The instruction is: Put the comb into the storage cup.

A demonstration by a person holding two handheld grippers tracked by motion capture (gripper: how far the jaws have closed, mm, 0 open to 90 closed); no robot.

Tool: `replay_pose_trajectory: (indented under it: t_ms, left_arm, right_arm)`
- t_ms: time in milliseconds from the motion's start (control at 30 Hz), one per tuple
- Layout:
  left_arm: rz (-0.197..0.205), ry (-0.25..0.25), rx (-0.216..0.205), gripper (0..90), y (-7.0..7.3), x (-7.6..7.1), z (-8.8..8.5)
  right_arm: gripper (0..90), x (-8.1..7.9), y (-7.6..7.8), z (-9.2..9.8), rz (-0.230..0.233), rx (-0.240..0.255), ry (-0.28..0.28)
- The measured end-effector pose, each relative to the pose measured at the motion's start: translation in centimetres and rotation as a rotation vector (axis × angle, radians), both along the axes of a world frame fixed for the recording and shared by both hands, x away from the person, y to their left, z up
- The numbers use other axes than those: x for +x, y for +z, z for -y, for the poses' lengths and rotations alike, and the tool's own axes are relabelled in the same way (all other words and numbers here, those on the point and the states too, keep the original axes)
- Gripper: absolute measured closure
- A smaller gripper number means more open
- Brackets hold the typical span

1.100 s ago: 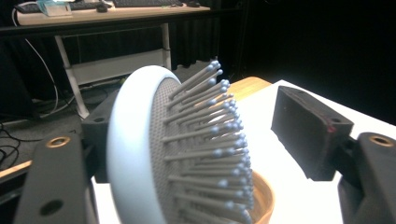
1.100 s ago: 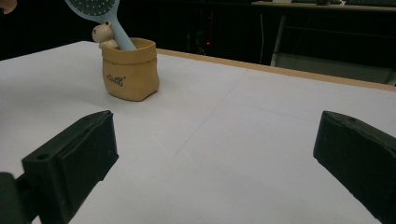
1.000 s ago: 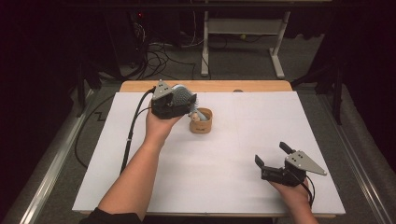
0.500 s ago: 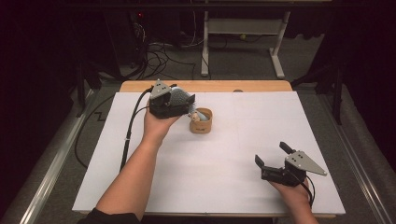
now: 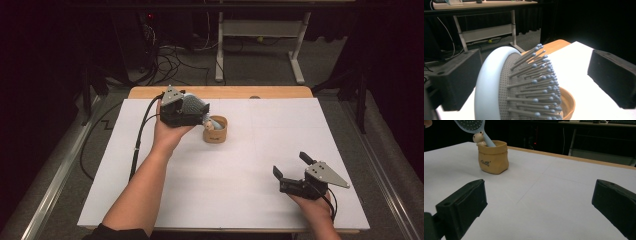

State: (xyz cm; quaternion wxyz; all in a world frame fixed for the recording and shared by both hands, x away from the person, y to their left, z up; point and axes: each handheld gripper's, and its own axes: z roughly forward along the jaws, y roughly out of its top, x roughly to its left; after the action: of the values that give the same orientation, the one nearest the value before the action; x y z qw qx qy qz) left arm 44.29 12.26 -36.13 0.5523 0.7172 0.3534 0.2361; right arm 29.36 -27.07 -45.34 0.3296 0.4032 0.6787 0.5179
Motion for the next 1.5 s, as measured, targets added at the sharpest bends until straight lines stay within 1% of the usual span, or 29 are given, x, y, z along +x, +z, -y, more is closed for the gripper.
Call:
replay_pose_trajectory:
  t_ms: [67, 133, 200, 300, 467, 500, 600, 633, 733, 800, 867, 967, 1067, 1133, 1200, 1333, 1433, 1500]
  left_arm:
    - [-0.001, -0.005, 0.0, 0.0, 0.0, 0.0, 0.0]
    - [0.007, 0.0, 0.008, 0.0, 0.1, -0.1, 0.0]
    - [0.014, -0.006, -0.001, 0.0, 0.2, -0.2, -0.1]
    - [0.022, -0.003, -0.006, 0.0, 0.5, -0.4, -0.2]
    - [0.008, 0.006, -0.011, 0.0, 0.8, -0.7, -0.7]
    - [0.011, 0.012, -0.011, 0.0, 0.9, -0.8, -0.8]
    - [0.006, 0.013, -0.024, 0.0, 1.2, -1.2, -1.3]
    - [0.003, 0.011, -0.032, 0.0, 1.2, -1.3, -1.5]
    - [0.01, 0.016, -0.024, 0.0, 1.2, -1.8, -2.0]
    - [0.008, 0.019, -0.03, 0.0, 1.0, -2.2, -2.4]
    - [0.008, 0.02, -0.041, 0.0, 0.4, -2.6, -2.9]
    - [0.002, 0.022, -0.039, 0.0, -0.7, -3.2, -3.5]
    - [-0.017, 0.023, -0.041, 0.0, -2.1, -3.7, -4.0]
    - [-0.04, 0.022, -0.046, 0.0, -3.1, -3.8, -4.3]
    - [-0.051, 0.021, -0.046, 0.0, -4.2, -4.0, -4.3]
    - [-0.074, 0.011, -0.028, 0.0, -6.0, -4.4, -4.1]
    - [-0.085, 0.001, -0.017, 0.0, -7.0, -4.8, -4.0]
    - [-0.095, -0.004, -0.018, 0.0, -7.4, -5.1, -4.1]
  right_arm:
    - [0.4, 0.0, 0.0, 0.0, 0.002, -0.001, 0.0]
    - [0.4, 0.0, 0.0, 0.0, 0.001, -0.002, -0.001]
    - [0.4, 0.0, 0.0, 0.0, 0.001, -0.002, 0.0]
    - [0.4, 0.0, 0.0, 0.0, 0.002, -0.003, 0.0]
    - [0.4, 0.0, 0.0, -0.1, 0.003, -0.005, 0.0]
    - [0.4, 0.0, 0.1, -0.1, 0.004, -0.005, 0.001]
    - [0.4, -0.1, 0.1, -0.1, 0.004, -0.005, -0.001]
    - [0.4, -0.1, 0.1, -0.1, 0.004, -0.004, -0.002]
    - [0.4, -0.1, 0.1, -0.1, 0.004, -0.005, -0.003]
    - [0.4, -0.1, 0.1, -0.1, 0.004, -0.005, -0.003]
    - [0.4, -0.1, 0.1, -0.1, 0.004, -0.009, -0.001]
    - [0.4, -0.1, 0.1, -0.2, 0.003, -0.008, -0.003]
    - [0.4, -0.1, 0.0, -0.2, -0.002, -0.007, -0.005]
    - [0.4, -0.1, -0.1, -0.2, -0.005, -0.007, -0.007]
    - [0.4, -0.1, -0.1, -0.2, -0.008, -0.009, -0.007]
    - [0.4, 0.0, -0.1, -0.2, -0.006, -0.012, -0.006]
    - [0.4, -0.1, -0.1, -0.2, -0.005, -0.013, -0.006]
    - [0.4, -0.1, -0.1, -0.2, -0.005, -0.012, -0.006]
